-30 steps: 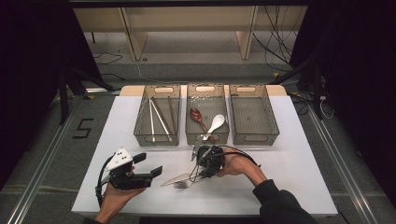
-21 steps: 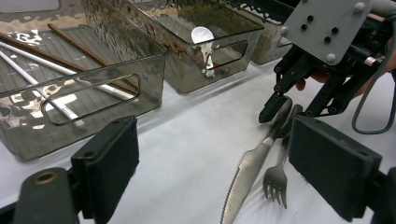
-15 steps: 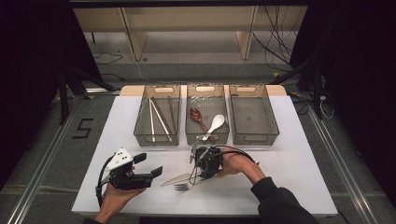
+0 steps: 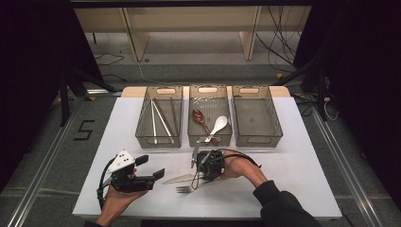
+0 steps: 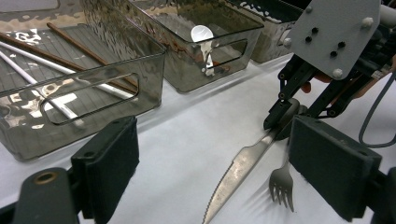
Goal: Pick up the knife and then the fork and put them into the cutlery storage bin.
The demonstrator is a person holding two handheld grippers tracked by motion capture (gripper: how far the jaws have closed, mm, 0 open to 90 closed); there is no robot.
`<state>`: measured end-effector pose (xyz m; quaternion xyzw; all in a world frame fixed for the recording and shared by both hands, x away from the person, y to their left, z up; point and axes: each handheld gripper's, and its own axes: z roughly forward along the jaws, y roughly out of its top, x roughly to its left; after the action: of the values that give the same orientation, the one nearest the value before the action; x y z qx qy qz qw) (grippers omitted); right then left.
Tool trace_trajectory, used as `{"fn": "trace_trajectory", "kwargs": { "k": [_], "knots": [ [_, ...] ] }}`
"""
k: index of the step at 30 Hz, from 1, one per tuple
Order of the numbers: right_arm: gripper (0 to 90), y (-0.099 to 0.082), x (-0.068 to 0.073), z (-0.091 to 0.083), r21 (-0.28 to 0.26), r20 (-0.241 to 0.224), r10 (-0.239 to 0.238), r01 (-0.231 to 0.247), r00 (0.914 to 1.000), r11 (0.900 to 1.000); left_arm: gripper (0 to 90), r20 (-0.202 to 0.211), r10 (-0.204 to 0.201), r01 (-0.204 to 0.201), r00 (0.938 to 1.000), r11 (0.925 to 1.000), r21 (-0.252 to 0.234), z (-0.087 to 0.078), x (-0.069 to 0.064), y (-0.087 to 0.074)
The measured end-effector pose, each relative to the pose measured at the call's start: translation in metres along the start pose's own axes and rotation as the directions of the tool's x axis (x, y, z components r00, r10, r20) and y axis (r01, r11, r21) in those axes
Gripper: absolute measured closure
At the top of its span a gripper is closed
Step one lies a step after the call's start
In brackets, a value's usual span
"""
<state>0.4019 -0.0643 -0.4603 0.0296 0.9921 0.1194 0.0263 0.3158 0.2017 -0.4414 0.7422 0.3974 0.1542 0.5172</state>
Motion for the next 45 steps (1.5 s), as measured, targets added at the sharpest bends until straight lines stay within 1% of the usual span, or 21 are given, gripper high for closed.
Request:
{"fn": "trace_trajectory", "kwargs": {
  "k": [2, 5, 8, 11, 15, 16, 19, 21, 23, 28, 29, 31, 32, 34, 35, 36, 37, 40, 41, 42, 45],
  "knots": [
    [76.4, 0.002, 0.001, -0.001, 0.027, 0.001, -0.006, 0.006, 1.0000, 0.9996, 15.8, -0.001, -0.001, 0.001, 1.0000, 1.0000, 0.000, 0.000, 0.000, 0.000],
    [77.7, 0.005, 0.002, 0.000, 0.040, 0.002, -0.015, 0.015, 0.9999, 0.9991, 15.8, 0.000, 0.000, 0.000, 1.0000, 1.0000, 0.001, 0.000, 0.000, 0.000],
    [78.2, 0.008, 0.002, 0.000, 0.068, -0.001, -0.023, 0.023, 0.9997, 0.9975, 15.8, -0.001, 0.000, 0.000, 1.0000, 1.0000, 0.000, 0.000, 0.000, 0.000],
    [79.2, 0.009, 0.002, 0.000, 0.069, -0.001, -0.021, 0.021, 0.9998, 0.9974, 15.8, -0.002, 0.001, -0.001, 1.0000, 1.0000, 0.000, -0.001, 0.000, 0.000],
    [80.0, 0.011, 0.003, -0.001, 0.095, -0.002, -0.024, 0.024, 0.9997, 0.9952, 15.9, -0.002, 0.001, -0.001, 1.0000, 1.0000, 0.000, 0.000, 0.000, 0.000],
    [80.1, 0.011, 0.004, 0.001, 0.082, 0.005, -0.023, 0.023, 0.9997, 0.9964, 15.8, -0.001, 0.001, -0.001, 1.0000, 1.0000, 0.000, 0.000, 0.000, 0.000],
    [80.3, 0.011, 0.005, 0.001, 0.079, 0.010, -0.029, 0.028, 0.9995, 0.9965, 15.9, -0.001, 0.000, 0.000, 1.0000, 1.0000, 0.001, 0.000, 0.000, 0.000],
    [80.3, 0.012, 0.005, 0.000, 0.093, 0.016, -0.042, 0.040, 0.9990, 0.9949, 15.9, -0.002, 0.001, -0.001, 1.0000, 1.0000, 0.001, 0.000, 0.000, 0.000],
    [80.4, 0.011, 0.006, 0.000, 0.085, 0.022, -0.038, 0.036, 0.9990, 0.9957, 15.9, -0.001, 0.000, 0.000, 1.0000, 1.0000, -0.001, -0.001, 0.001, 0.000],
    [80.4, 0.012, 0.006, -0.002, 0.098, 0.019, -0.037, 0.035, 0.9991, 0.9946, 15.9, -0.003, 0.000, 0.000, 1.0000, 1.0000, -0.002, -0.001, 0.001, 0.000],
    [80.4, 0.011, 0.006, 0.000, 0.079, 0.021, -0.034, 0.032, 0.9992, 0.9964, 15.9, -0.003, 0.000, 0.000, 1.0000, 1.0000, -0.002, -0.001, 0.001, 0.000],
    [80.4, 0.011, 0.006, -0.002, 0.089, 0.022, -0.022, 0.020, 0.9995, 0.9958, 15.9, -0.004, -0.001, 0.001, 1.0000, 1.0000, -0.002, -0.001, 0.001, 0.000],
    [80.4, 0.010, 0.005, -0.001, 0.075, 0.024, -0.023, 0.021, 0.9994, 0.9969, 15.9, -0.003, -0.002, 0.002, 1.0000, 1.0000, -0.003, -0.001, 0.001, 0.000],
    [80.4, 0.010, 0.005, -0.003, 0.076, 0.030, -0.014, 0.011, 0.9995, 0.9971, 15.9, -0.004, -0.007, 0.006, 1.0000, 1.0000, -0.007, -0.001, 0.001, 0.000],
    [80.4, 0.009, 0.004, -0.003, 0.069, 0.025, -0.013, 0.012, 0.9996, 0.9975, 15.9, -0.004, -0.008, 0.008, 1.0000, 0.9999, -0.008, -0.001, 0.001, 0.000],
    [80.4, 0.009, 0.004, -0.003, 0.061, 0.029, -0.006, 0.005, 0.9996, 0.9982, 15.9, -0.004, -0.009, 0.009, 1.0000, 0.9999, -0.008, -0.001, 0.001, 0.000],
    [80.4, 0.009, 0.004, -0.004, 0.063, 0.032, -0.010, 0.008, 0.9994, 0.9980, 15.9, -0.004, -0.009, 0.009, 1.0000, 0.9999, -0.008, -0.001, 0.001, 0.000],
    [80.4, 0.009, 0.002, -0.008, 0.064, 0.030, 0.001, -0.002, 0.9996, 0.9979, 15.9, -0.003, -0.007, 0.007, 1.0000, 0.9999, -0.008, -0.001, 0.002, 0.000],
    [80.4, 0.008, 0.002, -0.008, 0.052, 0.034, 0.009, -0.011, 0.9994, 0.9986, 15.9, -0.004, -0.007, 0.007, 1.0000, 0.9999, -0.009, -0.002, 0.002, 0.000],
    [80.5, 0.007, 0.001, -0.010, 0.056, 0.034, 0.007, -0.009, 0.9994, 0.9984, 15.9, -0.004, -0.007, 0.007, 1.0000, 0.9999, -0.010, -0.002, 0.002, 0.000],
    [80.5, 0.006, -0.001, -0.013, 0.033, 0.033, 0.020, -0.021, 0.9992, 0.9992, 15.9, -0.005, -0.007, 0.007, 1.0000, 0.9999, -0.009, -0.002, 0.002, 0.000]
  ]
}}
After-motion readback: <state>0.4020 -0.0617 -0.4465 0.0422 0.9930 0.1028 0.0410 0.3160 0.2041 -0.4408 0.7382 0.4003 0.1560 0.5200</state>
